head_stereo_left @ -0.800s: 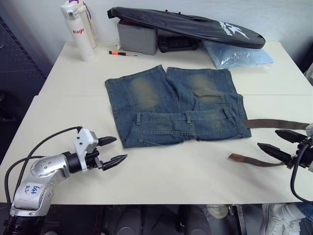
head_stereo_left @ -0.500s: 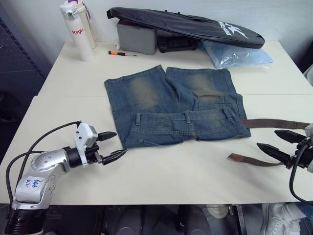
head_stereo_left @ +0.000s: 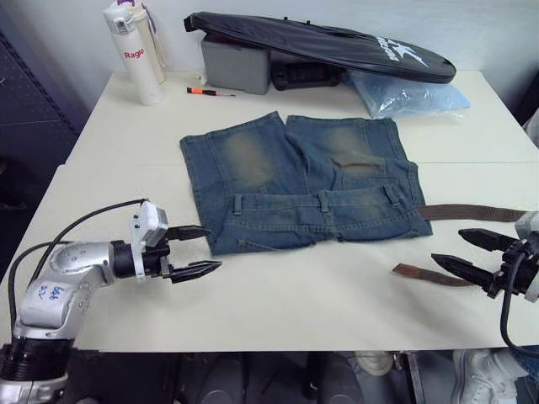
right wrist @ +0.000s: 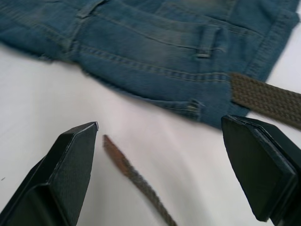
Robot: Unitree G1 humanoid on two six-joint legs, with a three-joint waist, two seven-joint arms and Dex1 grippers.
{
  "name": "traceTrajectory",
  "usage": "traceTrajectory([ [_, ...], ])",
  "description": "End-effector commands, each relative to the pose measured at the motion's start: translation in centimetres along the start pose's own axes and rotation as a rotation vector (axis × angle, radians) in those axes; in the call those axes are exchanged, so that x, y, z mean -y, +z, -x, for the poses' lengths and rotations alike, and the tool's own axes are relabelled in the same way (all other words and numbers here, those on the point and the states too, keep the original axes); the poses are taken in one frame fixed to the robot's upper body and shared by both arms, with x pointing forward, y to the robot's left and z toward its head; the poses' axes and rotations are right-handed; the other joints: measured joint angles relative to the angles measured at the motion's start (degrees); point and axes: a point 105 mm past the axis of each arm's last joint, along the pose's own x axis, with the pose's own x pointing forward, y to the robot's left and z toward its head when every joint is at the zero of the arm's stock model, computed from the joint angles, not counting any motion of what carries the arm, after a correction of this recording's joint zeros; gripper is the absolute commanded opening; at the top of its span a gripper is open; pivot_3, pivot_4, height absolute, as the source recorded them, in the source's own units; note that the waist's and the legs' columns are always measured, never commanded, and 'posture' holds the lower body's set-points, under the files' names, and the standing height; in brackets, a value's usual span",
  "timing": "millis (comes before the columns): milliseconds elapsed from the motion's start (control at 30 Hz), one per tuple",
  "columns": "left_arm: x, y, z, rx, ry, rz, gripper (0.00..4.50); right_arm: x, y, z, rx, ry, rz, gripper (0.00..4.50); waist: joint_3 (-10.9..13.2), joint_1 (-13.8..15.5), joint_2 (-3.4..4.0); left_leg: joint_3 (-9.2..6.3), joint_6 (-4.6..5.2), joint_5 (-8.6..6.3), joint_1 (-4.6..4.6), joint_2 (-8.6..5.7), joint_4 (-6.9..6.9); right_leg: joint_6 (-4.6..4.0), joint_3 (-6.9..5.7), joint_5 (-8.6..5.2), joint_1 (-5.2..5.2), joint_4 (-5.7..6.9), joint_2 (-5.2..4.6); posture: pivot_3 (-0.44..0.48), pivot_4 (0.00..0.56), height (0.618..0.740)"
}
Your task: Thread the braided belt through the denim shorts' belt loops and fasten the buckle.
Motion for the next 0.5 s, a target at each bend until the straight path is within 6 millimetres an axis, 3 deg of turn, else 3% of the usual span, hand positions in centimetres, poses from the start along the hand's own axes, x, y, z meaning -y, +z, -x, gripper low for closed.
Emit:
traceTrajectory([
  [33,1.2,2.3,-1.1,0.011,-0.159,-0.066,4.49,-2.9,1.8,0.4,-0.053,0.123,0.055,4.5,0.0,-0.01,0.0,0.0,-0.01,-0.01,0.0,0.0,0.01,0.0,0.0,0.0,0.01,-0.01,0.01,0.0,0.15,0.74],
  [167,1.7,3.7,-2.4,-0.027,-0.255,-0.148,4.49,-4.7,2.0,0.8,-0.154,0.186,0.091,4.5,0.04,0.15,-0.05,0.01,-0.01,-0.02,-0.03,0.01,0.06,0.0,0.0,0.0,0.01,-0.02,0.03,0.0,0.15,0.74],
  [333,2.3,4.2,-3.1,-0.038,-0.32,-0.18,4.49,-1.4,0.8,1.3,-0.273,0.052,0.223,4.5,0.11,-0.15,-0.16,0.07,0.03,-0.08,-0.03,0.01,0.09,0.0,0.05,0.0,0.02,-0.08,0.04,0.0,0.15,0.74],
  [500,2.2,4.2,-3.3,-0.034,-0.299,-0.2,4.49,0.9,-0.8,0.9,-0.319,0.058,0.243,4.5,0.23,-0.13,-0.34,0.09,0.04,-0.09,-0.03,0.02,0.13,0.0,0.06,0.0,0.01,-0.07,0.04,0.0,0.15,0.74],
])
